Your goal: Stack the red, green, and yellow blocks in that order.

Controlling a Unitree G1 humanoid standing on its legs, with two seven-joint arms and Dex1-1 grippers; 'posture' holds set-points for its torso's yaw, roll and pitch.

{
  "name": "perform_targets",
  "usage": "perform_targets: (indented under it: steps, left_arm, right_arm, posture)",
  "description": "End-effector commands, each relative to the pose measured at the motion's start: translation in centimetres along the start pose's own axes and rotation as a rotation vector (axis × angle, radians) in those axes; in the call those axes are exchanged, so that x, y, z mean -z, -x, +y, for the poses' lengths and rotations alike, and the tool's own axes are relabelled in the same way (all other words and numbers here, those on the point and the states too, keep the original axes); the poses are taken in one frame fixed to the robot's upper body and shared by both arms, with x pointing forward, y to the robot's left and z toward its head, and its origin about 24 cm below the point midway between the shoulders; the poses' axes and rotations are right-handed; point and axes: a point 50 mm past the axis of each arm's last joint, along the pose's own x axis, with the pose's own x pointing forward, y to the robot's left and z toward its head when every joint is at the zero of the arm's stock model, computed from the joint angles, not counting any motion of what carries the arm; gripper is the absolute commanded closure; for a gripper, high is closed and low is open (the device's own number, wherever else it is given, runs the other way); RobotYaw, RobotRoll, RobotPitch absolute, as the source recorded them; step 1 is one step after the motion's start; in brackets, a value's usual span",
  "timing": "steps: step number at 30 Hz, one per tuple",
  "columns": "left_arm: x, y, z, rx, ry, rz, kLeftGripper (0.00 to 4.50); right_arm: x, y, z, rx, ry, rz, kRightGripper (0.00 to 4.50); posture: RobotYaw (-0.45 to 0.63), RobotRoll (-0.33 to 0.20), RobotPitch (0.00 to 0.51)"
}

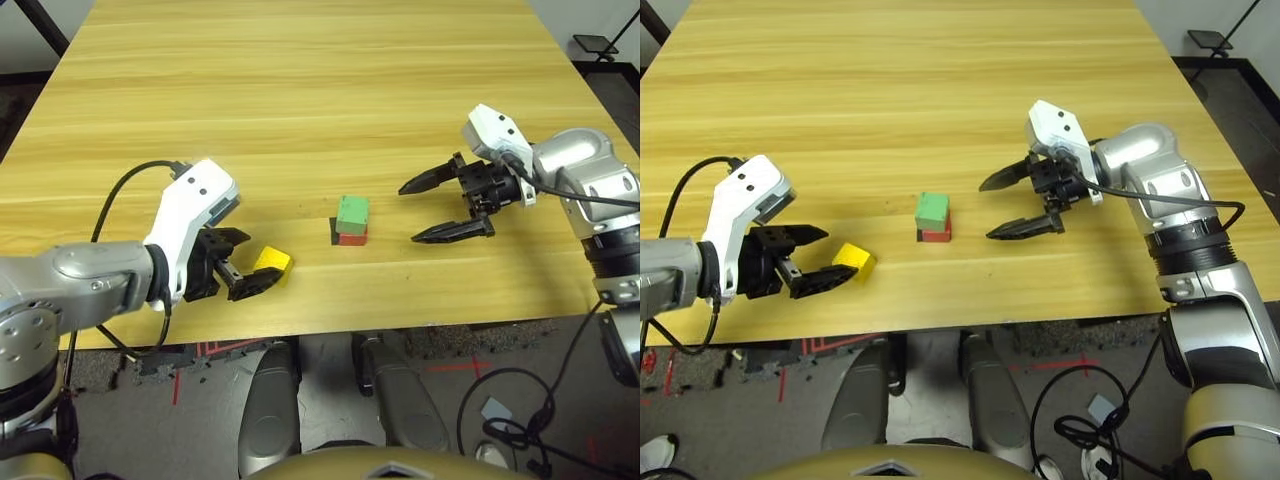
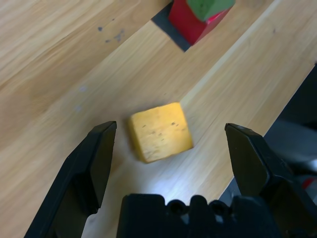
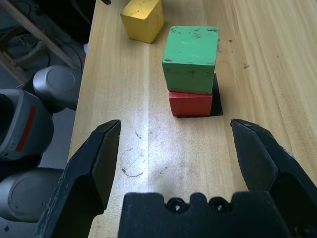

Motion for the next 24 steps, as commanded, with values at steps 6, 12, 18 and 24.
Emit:
perform_targets:
  steps: [6,12,18,24]
  left_arm:
    - [0.2,-0.4,-1.4,-0.033,0.133,0.051,0.04]
    - [0.2,-0.9,-1.6,-0.057,0.173,0.092,0.04]
    - [0.7,-1.6,-1.3,-0.089,0.178,0.117,0.04]
    - [1.6,-2.5,-0.6,-0.105,0.169,0.147,0.04]
  right_arm:
    - [-0.5,-0.3,0.3,-0.025,0.009,-0.001,0.00]
    - [-0.6,-0.3,0.4,-0.023,0.007,-0.005,0.00]
    - [-0.6,-0.3,0.5,-0.022,0.002,-0.008,0.00]
    - [-0.6,-0.4,0.5,-0.019,-0.001,-0.014,0.00]
  posture:
    - [0.07,-0.084,0.277]
    - [0.06,-0.085,0.284]
    - [0.05,-0.084,0.290]
    - [0.04,-0.084,0.294]
